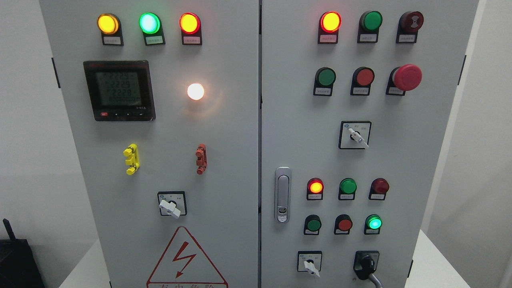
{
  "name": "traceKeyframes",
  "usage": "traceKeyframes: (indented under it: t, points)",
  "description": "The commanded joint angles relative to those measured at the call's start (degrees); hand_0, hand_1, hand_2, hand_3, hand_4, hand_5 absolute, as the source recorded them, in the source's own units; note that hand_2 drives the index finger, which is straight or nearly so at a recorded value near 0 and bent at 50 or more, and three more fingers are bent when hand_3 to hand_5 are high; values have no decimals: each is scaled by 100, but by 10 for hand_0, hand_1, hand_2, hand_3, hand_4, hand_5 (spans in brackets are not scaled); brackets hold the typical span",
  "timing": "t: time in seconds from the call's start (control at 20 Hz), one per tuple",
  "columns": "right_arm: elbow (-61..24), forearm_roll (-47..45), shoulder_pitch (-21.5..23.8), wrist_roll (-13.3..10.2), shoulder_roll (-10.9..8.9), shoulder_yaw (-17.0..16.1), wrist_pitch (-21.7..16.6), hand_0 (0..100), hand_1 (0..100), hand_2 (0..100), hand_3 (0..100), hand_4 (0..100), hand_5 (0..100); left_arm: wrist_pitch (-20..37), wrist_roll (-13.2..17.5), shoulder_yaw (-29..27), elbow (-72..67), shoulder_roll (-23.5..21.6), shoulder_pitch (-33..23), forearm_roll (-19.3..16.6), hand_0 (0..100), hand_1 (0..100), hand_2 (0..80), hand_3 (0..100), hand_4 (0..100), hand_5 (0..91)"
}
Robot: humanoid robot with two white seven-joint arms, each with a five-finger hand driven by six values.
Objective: Trip black knob to open circuit
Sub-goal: 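Release the black knob and lower the right hand away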
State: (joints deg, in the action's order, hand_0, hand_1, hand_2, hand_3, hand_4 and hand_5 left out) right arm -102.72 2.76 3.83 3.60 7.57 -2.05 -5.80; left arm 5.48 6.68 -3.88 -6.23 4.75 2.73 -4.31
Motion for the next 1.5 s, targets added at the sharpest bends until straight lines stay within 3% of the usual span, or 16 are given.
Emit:
traceKeyframes:
  t: [0.0, 1.45]
  points:
    - [68, 5, 4, -9, -1, -41, 35, 0, 0, 25, 1000, 1000, 1000, 6, 0, 1, 149, -1, 0, 0, 120, 389, 0, 0, 0, 0]
    - [24, -3, 13, -9, -1, -173, 26, 0, 0, 28, 1000, 1000, 1000, 6, 0, 1, 149, -1, 0, 0, 120, 389, 0, 0, 0, 0]
